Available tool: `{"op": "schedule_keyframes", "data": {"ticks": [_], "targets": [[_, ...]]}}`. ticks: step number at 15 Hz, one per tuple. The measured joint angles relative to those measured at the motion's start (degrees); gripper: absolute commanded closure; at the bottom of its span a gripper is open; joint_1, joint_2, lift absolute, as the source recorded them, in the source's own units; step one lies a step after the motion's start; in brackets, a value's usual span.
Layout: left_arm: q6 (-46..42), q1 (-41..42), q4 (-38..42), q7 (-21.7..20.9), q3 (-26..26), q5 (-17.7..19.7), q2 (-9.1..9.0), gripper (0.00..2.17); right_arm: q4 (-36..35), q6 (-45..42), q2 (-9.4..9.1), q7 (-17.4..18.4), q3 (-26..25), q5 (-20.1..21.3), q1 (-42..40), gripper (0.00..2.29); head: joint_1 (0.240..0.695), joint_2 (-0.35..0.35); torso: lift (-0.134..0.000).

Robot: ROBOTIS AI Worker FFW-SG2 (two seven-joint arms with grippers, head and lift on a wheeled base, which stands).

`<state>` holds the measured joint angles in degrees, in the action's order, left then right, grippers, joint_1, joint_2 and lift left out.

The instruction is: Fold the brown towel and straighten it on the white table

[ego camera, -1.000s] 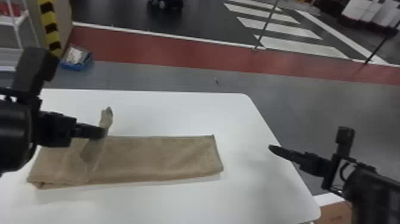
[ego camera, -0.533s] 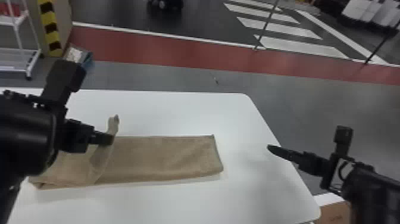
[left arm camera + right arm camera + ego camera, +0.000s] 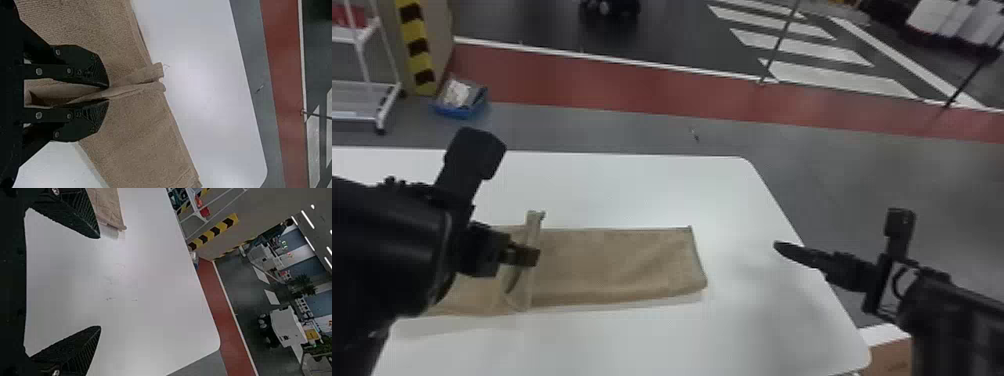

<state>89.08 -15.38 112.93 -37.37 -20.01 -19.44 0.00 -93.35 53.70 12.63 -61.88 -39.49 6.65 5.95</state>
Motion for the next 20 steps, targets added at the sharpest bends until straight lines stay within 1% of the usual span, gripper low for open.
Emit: {"op": "schedule_keyframes", "data": {"ticks": [3,6,7,9,11,12,13,15,16,17,18,19,20], "targets": [[0.00,1.27,0.95,2.64,-0.29,3.27,0.00,0.04,-0.03,0.09,-0.06,0.01,0.74,-0.05,0.11,0.05,0.695,-0.350,-0.124],[0.00,1.85,1.61,3.64,0.69,4.13,0.00,0.04,-0.82,0.60,-0.22,0.01,0.85,-0.18,0.08,0.05,0.695,-0.350,-0.124],[0.00,2.11,1.73,3.45,1.93,4.14,0.00,0.04,-1.62,0.83,-0.40,-0.01,0.97,-0.29,-0.16,0.05,0.695,-0.350,-0.124],[0.00,3.11,2.24,2.31,6.96,4.03,0.00,0.03,-5.40,2.10,-1.31,-0.10,2.04,-0.51,-1.19,0.05,0.695,-0.350,-0.124],[-1.43,4.19,2.69,-1.05,13.54,3.88,0.00,0.03,-10.22,6.45,-2.47,-0.13,4.42,-0.98,-2.27,0.05,0.695,-0.343,-0.124],[-3.08,4.60,2.76,-2.94,17.25,3.83,0.00,0.03,-12.99,9.68,-3.38,-0.07,6.17,-1.45,-2.68,0.05,0.695,-0.306,-0.124],[-4.81,4.91,2.76,-4.29,20.17,3.81,0.00,0.03,-15.27,12.79,-4.31,0.11,7.90,-1.79,-2.89,0.05,0.695,-0.227,-0.124],[-9.55,5.69,2.74,-6.26,26.20,3.88,-0.01,0.03,-19.72,19.39,-6.80,1.37,12.71,-2.19,-3.02,0.05,0.695,-0.142,-0.124],[-11.79,6.10,2.57,-6.47,29.08,4.11,-0.01,0.03,-21.45,22.44,-8.10,3.12,15.56,-2.29,-2.98,0.05,0.695,-0.103,-0.124],[-13.62,6.45,2.34,-6.46,31.51,4.60,-0.01,0.03,-22.63,24.92,-9.00,5.31,18.39,-2.42,-2.87,0.05,0.695,-0.054,-0.124],[-15.28,6.84,2.02,-6.42,34.12,5.43,0.00,0.03,-23.56,27.23,-9.69,8.10,21.92,-2.61,-2.69,0.05,0.695,-0.015,-0.124],[-16.19,7.35,1.71,-6.45,36.21,6.53,0.00,0.03,-23.99,28.73,-10.15,10.95,25.48,-2.72,-2.43,0.05,0.695,0.065,-0.124],[-16.86,7.93,1.48,-6.46,37.48,7.63,0.00,0.04,-24.09,29.34,-10.50,13.02,28.28,-2.76,-2.12,0.05,0.695,0.089,-0.124]]}}
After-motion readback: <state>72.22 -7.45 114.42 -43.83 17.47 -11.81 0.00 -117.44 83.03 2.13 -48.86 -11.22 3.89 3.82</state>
